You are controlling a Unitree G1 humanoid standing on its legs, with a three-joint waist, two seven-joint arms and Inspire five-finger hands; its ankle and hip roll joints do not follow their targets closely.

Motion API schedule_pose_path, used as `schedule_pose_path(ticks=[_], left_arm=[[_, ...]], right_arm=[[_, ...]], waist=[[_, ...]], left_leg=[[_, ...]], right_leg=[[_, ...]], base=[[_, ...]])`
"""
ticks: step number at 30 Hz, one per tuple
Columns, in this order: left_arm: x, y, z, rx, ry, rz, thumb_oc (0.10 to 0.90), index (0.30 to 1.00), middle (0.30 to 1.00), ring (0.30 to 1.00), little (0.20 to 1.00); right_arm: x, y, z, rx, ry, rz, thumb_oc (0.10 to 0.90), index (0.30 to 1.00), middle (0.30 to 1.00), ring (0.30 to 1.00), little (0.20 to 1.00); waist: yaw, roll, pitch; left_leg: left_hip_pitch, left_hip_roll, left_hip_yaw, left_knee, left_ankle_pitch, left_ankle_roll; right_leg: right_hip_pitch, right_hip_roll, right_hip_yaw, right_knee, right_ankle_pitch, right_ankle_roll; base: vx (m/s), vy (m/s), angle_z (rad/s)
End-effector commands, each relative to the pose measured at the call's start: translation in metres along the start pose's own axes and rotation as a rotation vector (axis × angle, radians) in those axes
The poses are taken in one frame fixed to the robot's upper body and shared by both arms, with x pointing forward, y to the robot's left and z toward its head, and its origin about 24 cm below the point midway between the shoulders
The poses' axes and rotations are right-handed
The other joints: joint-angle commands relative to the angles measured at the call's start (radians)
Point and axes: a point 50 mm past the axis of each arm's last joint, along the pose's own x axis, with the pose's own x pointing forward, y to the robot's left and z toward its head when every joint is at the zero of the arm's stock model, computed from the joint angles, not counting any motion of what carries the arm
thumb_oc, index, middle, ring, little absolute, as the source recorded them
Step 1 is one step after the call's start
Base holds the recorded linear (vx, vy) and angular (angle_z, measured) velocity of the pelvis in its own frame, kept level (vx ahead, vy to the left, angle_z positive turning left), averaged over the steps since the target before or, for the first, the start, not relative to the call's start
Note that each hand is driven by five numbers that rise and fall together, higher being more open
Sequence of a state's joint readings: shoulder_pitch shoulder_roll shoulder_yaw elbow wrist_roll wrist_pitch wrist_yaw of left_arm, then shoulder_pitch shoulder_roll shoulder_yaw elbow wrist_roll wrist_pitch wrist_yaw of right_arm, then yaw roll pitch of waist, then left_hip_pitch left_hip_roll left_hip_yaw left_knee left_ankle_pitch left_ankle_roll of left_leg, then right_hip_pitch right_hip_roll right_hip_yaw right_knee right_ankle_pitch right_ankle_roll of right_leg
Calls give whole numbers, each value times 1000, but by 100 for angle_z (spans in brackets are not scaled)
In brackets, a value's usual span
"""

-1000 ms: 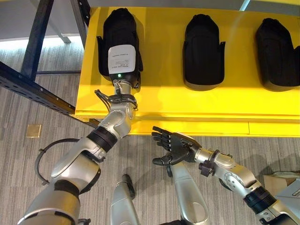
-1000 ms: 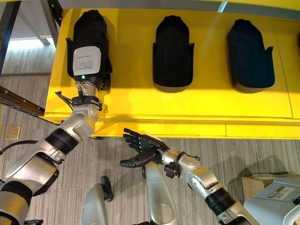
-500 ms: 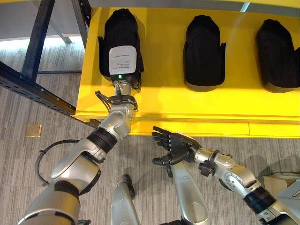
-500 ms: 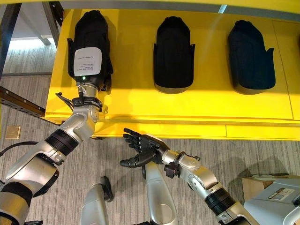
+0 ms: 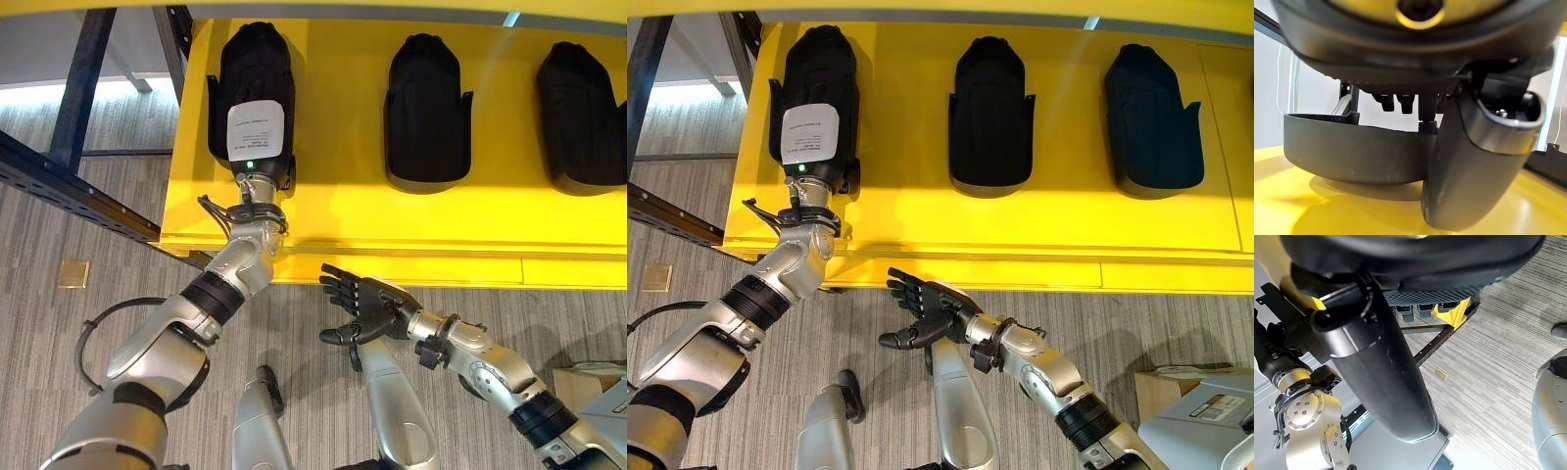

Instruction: Move parts from the plastic box to the shelf.

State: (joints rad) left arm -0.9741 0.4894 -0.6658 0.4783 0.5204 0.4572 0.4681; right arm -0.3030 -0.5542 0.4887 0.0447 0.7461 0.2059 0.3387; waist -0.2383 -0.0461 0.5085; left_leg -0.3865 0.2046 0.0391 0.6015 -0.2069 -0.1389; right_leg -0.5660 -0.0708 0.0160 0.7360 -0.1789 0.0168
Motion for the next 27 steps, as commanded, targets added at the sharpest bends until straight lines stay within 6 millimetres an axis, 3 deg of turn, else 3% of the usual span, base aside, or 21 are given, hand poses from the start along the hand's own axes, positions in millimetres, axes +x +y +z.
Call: schedule_pose_path(ticks=[1, 11, 21, 27], left_arm=[[-4, 10, 1, 67, -62, 60, 900, 1000, 1000, 1000, 1000], [-12, 22, 16, -40, -160, 133, 900, 1000, 1000, 1000, 1000], [-18, 30, 25, -81, -208, 161, 900, 1000, 1000, 1000, 1000], [-17, 46, 24, -111, -219, 305, 900, 1000, 1000, 1000, 1000]], right_arm=[[11, 25, 33, -2, -227, 109, 900, 1000, 1000, 1000, 1000], [8, 26, 30, 5, -237, 84, 900, 1000, 1000, 1000, 1000], [7, 24, 31, 9, -257, 70, 900, 1000, 1000, 1000, 1000], [6, 22, 31, -10, -264, 60, 900, 1000, 1000, 1000, 1000]], waist=[[7, -7, -32], [25, -10, -32], [37, -8, -31], [41, -12, -31]], left_leg=[[-16, -19, 20, -27, 34, 95], [-24, -29, 11, -9, 17, 105], [-25, -36, 3, -35, 35, 106], [-26, -38, 2, -34, 36, 107]], right_leg=[[106, -47, 35, 3, -87, 14], [110, -47, 23, 23, -105, 7], [114, -41, 18, -5, -88, 6], [115, -39, 15, -11, -84, 3]], base=[[35, -29, 5], [9, -26, 4], [-5, -10, 2], [-6, -14, 4]])
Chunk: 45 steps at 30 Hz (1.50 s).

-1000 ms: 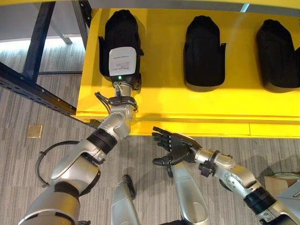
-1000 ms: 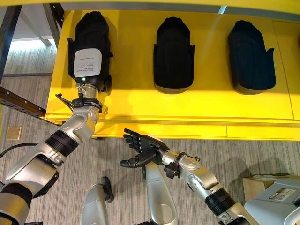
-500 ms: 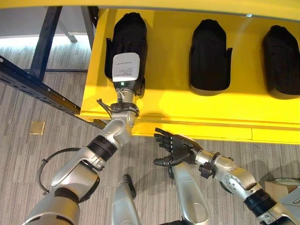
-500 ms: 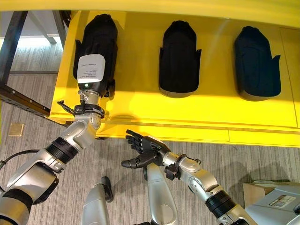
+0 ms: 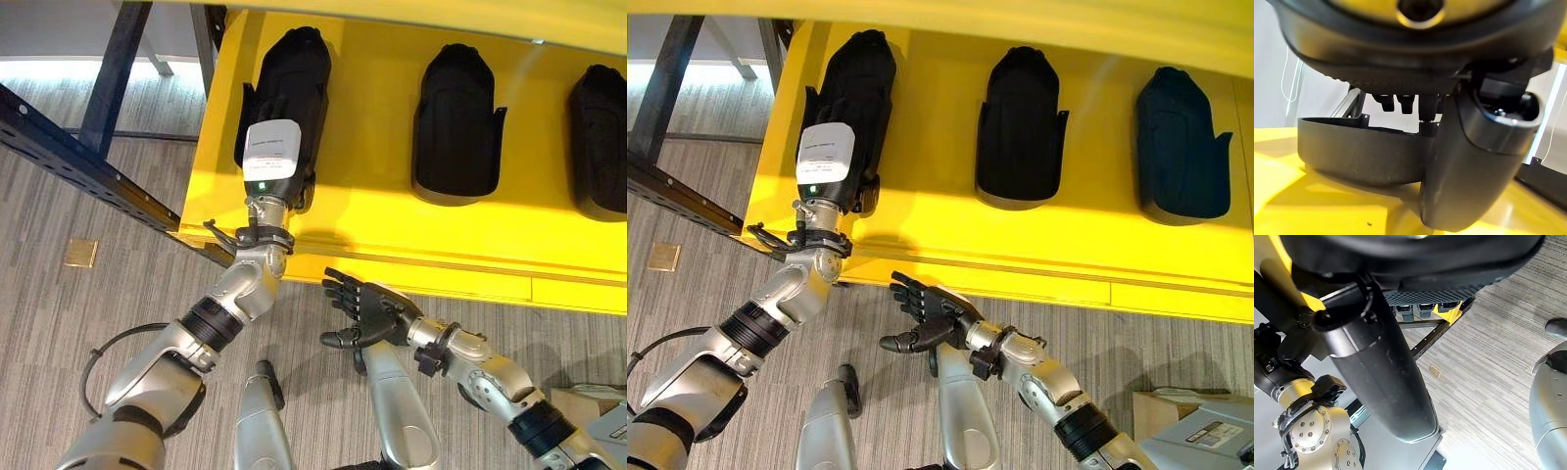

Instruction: Move parts from the plastic box to the shelf.

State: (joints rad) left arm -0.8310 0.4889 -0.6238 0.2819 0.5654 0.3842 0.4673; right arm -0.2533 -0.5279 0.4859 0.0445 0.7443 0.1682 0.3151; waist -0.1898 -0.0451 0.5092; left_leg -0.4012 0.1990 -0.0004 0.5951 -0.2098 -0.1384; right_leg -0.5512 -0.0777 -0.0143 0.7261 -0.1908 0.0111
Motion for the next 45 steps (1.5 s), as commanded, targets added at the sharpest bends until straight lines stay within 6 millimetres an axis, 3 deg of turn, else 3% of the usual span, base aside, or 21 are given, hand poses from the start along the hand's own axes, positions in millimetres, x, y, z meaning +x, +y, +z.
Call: schedule_pose_path(ticks=[1, 8, 13, 37, 45], left_arm=[[14, 51, 12, 9, -106, 332, 900, 1000, 1000, 1000, 1000], [32, 80, 14, -17, -107, 517, 900, 1000, 1000, 1000, 1000], [46, 92, 19, 1, -100, 556, 900, 1000, 1000, 1000, 1000], [17, 77, 58, -189, -307, 339, 900, 1000, 1000, 1000, 1000], [9, 69, 43, -219, -232, 310, 900, 1000, 1000, 1000, 1000]], right_arm=[[10, 20, 41, -36, -242, 96, 900, 1000, 1000, 1000, 1000], [8, 19, 39, -54, -230, 92, 900, 1000, 1000, 1000, 1000], [8, 21, 37, -52, -216, 102, 900, 1000, 1000, 1000, 1000], [8, 27, 32, -38, -228, 78, 900, 1000, 1000, 1000, 1000], [5, 25, 28, -23, -224, 62, 900, 1000, 1000, 1000, 1000]], waist=[[-9, -14, -31], [-23, -26, -37], [-37, -30, -43], [-31, -26, -26], [-19, -19, -25]], left_leg=[[-12, -34, 40, -28, 40, 106], [-17, -31, 47, -14, 30, 108], [-21, -27, 54, -3, 24, 109], [-22, -43, 52, 30, -12, 120], [-14, -46, 50, 23, -10, 123]], right_leg=[[98, -29, 48, 0, -71, 8], [89, -24, 54, 17, -81, 4], [81, -22, 58, 28, -83, 3], [83, -20, 55, 44, -95, 3], [94, -20, 50, 35, -93, 3]], base=[[0, 0, 0], [0, 0, 0], [7, -2, 0], [5, -1, 0], [0, 0, 0]])
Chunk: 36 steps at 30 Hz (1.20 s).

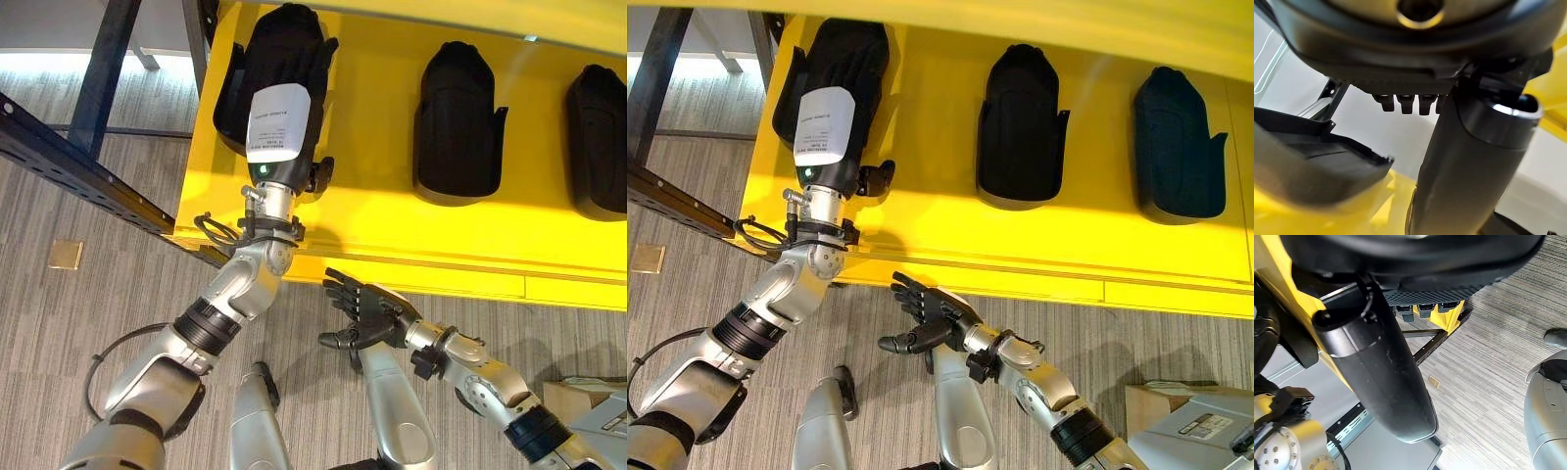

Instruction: Move parts from the plastic box to the shelf.

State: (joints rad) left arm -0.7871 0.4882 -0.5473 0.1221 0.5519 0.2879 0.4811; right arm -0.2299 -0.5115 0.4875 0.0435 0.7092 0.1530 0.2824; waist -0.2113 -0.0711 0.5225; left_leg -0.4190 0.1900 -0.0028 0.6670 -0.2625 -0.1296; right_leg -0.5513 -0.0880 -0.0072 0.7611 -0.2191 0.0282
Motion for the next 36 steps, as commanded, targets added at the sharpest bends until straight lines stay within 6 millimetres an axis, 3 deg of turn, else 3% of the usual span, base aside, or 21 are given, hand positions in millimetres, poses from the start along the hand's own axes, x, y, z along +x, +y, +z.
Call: schedule_pose_path(ticks=[1, 8, 11, 18, 22, 30, 36], left_arm=[[17, 36, 21, -51, -106, 181, 900, 1000, 1000, 1000, 1000], [10, 32, -7, -10, 24, 227, 900, 1000, 1000, 1000, 1000], [10, 33, -29, 42, 118, 258, 900, 1000, 1000, 1000, 1000], [7, 28, -52, 81, 209, 264, 900, 1000, 1000, 1000, 1000], [7, 24, -53, 77, 210, 243, 900, 1000, 1000, 1000, 1000], [10, 11, -35, 133, 114, 102, 900, 1000, 1000, 1000, 1000], [1, -1, -36, 188, 83, -29, 900, 1000, 1000, 1000, 1000]], right_arm=[[4, 23, 33, -10, -217, 94, 900, 1000, 1000, 1000, 1000], [-1, 19, 27, 5, -206, 80, 900, 1000, 1000, 1000, 1000], [-2, 20, 29, 1, -204, 87, 900, 1000, 1000, 1000, 1000], [-2, 18, 29, 0, -195, 81, 900, 1000, 1000, 1000, 1000], [-2, 18, 29, 3, -197, 71, 900, 1000, 1000, 1000, 1000], [-3, 16, 29, 3, -195, 73, 900, 1000, 1000, 1000, 1000], [-6, 13, 27, 7, -185, 64, 900, 1000, 1000, 1000, 1000]], waist=[[3, 8, -39], [10, 11, -45], [10, 12, -44], [12, 10, -47], [10, 6, -46], [-4, 3, -47], [-14, 10, -49]], left_leg=[[8, -38, 53, -52, 44, 113], [18, -40, 52, -72, 58, 114], [17, -43, 55, -76, 64, 113], [15, -46, 61, -72, 63, 117], [15, -45, 66, -71, 60, 120], [20, -45, 76, -63, 46, 125], [34, -42, 87, -62, 38, 128]], right_leg=[[99, -9, 42, -2, -65, -14], [110, -9, 33, -10, -64, -19], [111, -8, 36, -18, -58, -19], [111, -11, 35, -20, -56, -21], [110, -10, 37, -20, -55, -22], [110, -4, 42, -19, -54, -21], [119, -3, 44, -27, -53, -20]], base=[[0, 0, 0], [0, 0, 0], [2, 10, 0], [0, 0, 0], [0, 0, 0], [0, 0, 0], [0, 0, 0]])
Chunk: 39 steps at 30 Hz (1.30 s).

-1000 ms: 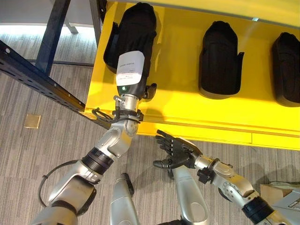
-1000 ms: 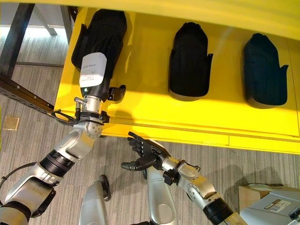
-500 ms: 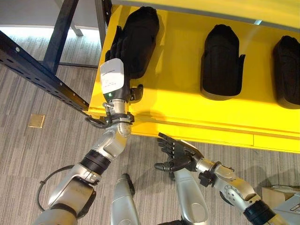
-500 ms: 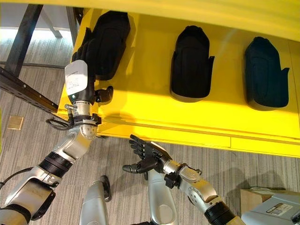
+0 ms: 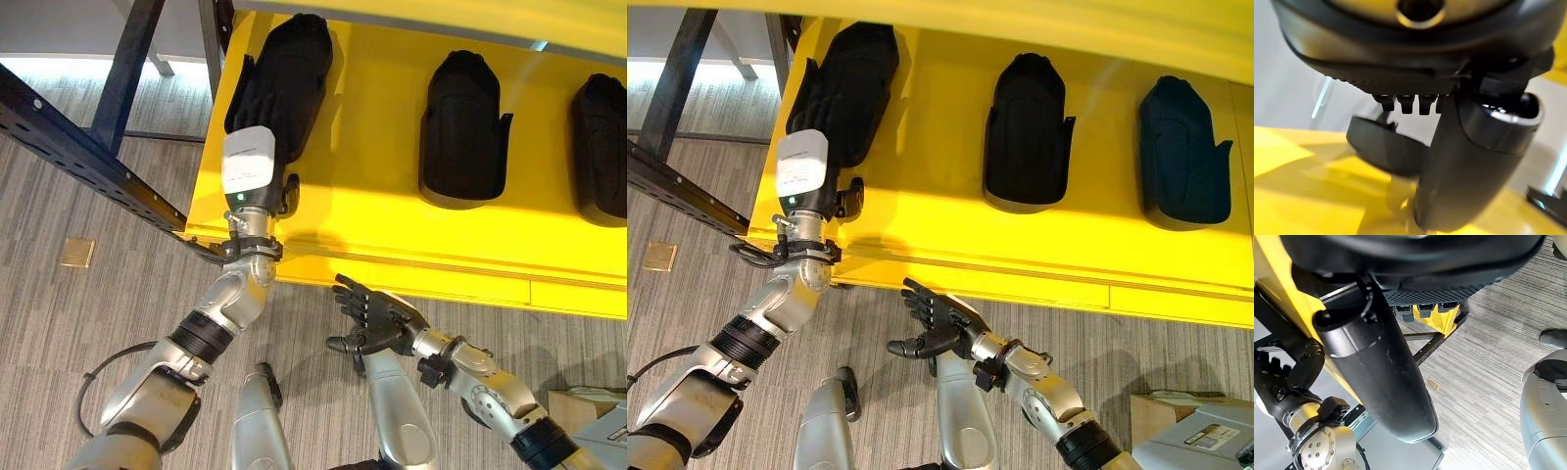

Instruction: Move parts from the plastic box to the shelf.

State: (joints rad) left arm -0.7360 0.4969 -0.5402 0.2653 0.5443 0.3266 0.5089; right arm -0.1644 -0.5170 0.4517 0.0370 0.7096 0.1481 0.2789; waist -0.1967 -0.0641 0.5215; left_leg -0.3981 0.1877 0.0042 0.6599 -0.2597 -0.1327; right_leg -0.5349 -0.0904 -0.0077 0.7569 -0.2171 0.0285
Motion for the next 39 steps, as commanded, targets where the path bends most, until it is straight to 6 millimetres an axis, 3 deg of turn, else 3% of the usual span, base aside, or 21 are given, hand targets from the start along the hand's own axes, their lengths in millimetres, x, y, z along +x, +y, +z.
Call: schedule_pose_path(ticks=[1, 17, 39], left_arm=[[15, 20, 6, 91, -86, 45, 900, 1000, 1000, 1000, 1000], [-20, -7, -7, 95, -58, -114, 900, 1000, 1000, 1000, 1000], [-27, 3, 20, -5, -173, -131, 900, 1000, 1000, 1000, 1000]], right_arm=[[5, 19, 37, -24, -197, 113, 900, 1000, 1000, 1000, 1000], [-2, 12, 38, -22, -218, 69, 900, 1000, 1000, 1000, 1000], [-5, 8, 38, -14, -239, 26, 900, 1000, 1000, 1000, 1000]], waist=[[-29, 5, -48], [-14, 15, -44], [-3, 21, -51]], left_leg=[[15, -39, 80, -55, 34, 131], [29, -46, 78, -65, 31, 135], [29, -54, 70, -75, 37, 138]], right_leg=[[104, 0, 45, -24, -54, -21], [119, -5, 44, -48, -46, -15], [125, -3, 38, -66, -34, -14]], base=[[26, 11, -3], [1, -1, -1], [0, 0, 0]])
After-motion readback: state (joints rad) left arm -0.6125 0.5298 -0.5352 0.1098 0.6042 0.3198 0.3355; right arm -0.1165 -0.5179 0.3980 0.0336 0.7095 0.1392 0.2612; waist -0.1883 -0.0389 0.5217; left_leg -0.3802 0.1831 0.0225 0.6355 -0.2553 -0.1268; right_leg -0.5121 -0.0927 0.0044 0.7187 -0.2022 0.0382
